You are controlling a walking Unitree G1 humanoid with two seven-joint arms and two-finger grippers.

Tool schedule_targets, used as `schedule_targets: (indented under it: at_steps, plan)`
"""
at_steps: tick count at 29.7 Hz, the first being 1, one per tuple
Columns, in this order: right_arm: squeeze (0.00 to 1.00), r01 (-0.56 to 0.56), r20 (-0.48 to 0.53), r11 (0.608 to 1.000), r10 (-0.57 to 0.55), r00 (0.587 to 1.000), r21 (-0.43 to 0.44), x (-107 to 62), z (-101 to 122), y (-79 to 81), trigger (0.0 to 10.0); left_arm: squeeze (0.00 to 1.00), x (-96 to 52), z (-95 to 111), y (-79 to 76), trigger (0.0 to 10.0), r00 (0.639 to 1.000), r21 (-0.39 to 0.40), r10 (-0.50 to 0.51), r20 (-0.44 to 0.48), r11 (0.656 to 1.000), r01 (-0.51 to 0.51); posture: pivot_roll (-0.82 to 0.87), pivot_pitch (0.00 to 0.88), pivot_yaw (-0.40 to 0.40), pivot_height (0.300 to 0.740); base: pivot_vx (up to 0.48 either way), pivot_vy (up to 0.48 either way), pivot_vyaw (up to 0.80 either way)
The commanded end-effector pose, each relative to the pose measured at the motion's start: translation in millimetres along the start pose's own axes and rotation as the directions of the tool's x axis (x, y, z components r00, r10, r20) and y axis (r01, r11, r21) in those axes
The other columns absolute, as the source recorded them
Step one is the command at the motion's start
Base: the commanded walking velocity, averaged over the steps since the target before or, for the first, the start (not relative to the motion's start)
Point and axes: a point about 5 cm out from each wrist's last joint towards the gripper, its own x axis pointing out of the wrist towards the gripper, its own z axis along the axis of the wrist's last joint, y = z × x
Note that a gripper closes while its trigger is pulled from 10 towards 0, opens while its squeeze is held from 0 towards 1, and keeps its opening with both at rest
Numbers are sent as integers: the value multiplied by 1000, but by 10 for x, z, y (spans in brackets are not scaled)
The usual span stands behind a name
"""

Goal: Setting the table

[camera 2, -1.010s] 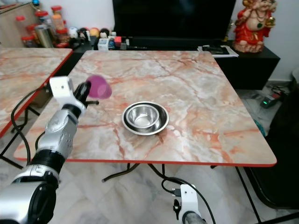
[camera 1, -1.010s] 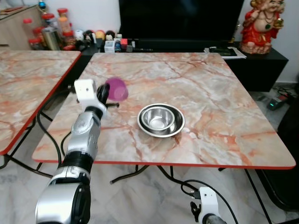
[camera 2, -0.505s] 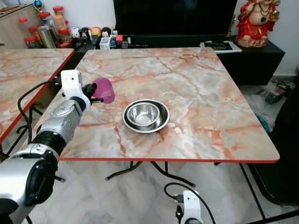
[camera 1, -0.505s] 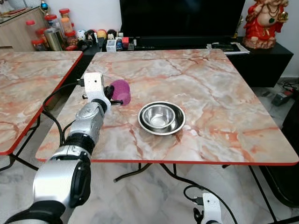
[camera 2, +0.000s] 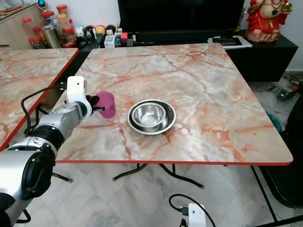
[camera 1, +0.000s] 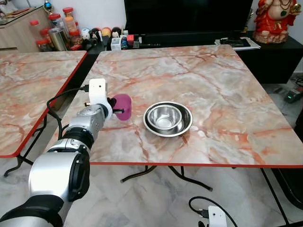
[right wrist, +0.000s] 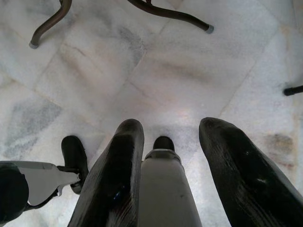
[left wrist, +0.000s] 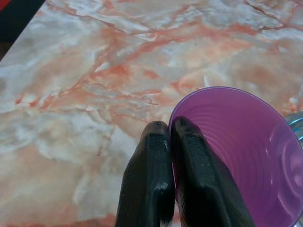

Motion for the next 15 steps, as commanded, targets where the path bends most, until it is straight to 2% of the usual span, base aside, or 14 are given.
schedule_targets:
  at_steps: [1,2,6,15]
  plan:
    - [0,8,2,1000,-8,1000,27,-6,-18,15,10000,0,-10,132,30,10000,1000,7,-16,-11,1000,16,-61,0,106,740,0,0,0]
    - [0,10,0,999,-10,1000,32,-8,-25,15,10000,0,-12,156,19,10000,999,-21,-38,-13,999,38,-60,0,108,740,0,0,0]
    - [0,12,-1,999,-12,1000,35,-11,-38,18,10000,0,-13,161,12,10000,998,-52,-54,-19,997,53,-59,0,111,740,0,0,0]
    - [0,20,-7,999,-20,1000,43,-22,-78,-2,10000,0,0,-13,-38,10000,995,-111,-65,-69,992,57,-74,0,110,740,0,0,0]
